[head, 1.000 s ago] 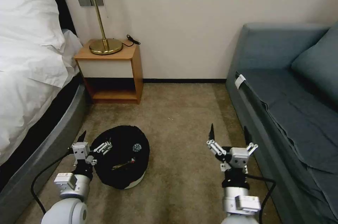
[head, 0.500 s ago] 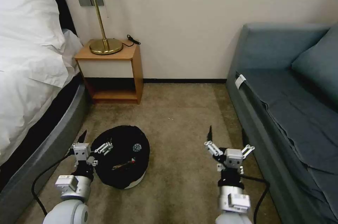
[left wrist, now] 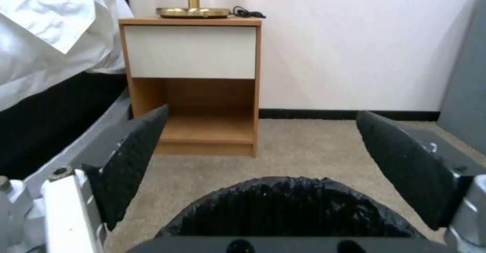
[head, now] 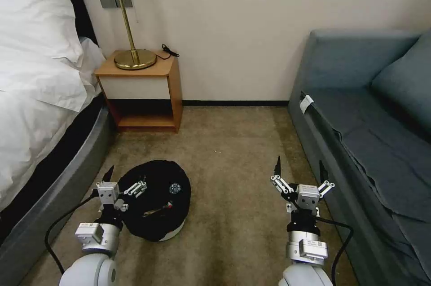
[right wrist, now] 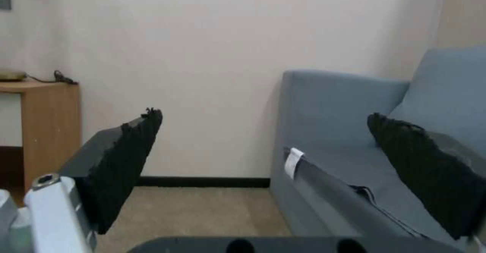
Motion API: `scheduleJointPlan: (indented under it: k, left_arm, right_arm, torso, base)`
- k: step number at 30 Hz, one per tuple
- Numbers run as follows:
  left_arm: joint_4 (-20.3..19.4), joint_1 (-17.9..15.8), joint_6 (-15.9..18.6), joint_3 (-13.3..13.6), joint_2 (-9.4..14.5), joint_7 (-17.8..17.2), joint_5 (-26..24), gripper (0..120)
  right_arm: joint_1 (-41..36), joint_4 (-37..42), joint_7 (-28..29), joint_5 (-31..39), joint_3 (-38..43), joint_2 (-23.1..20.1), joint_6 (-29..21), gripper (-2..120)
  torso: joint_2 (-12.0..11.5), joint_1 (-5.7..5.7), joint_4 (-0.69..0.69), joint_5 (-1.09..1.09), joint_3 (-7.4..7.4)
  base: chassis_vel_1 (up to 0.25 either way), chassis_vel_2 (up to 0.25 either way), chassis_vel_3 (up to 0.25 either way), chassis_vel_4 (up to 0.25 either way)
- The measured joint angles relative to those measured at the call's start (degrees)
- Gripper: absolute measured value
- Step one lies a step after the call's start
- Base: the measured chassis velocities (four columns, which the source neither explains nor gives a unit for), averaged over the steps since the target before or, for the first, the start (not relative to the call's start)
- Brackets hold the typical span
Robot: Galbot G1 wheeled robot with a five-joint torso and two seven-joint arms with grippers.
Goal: Pick up the trash bin, then pick up the garbage on the floor and place it into the trash bin.
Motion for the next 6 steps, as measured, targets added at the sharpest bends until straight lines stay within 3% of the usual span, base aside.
scheduleJointPlan:
  k: [6]
  left_arm:
    - [0.0, 0.0, 0.0, 0.0, 0.0, 0.0, 0.0, 100]
  right_arm:
    - [0.0, 0.0, 0.0, 0.0, 0.0, 0.0, 0.0, 100]
  torso:
    - [0.0, 0.01, 0.00, 0.00, 0.00]
  base:
    - [0.000, 0.000, 0.000, 0.000]
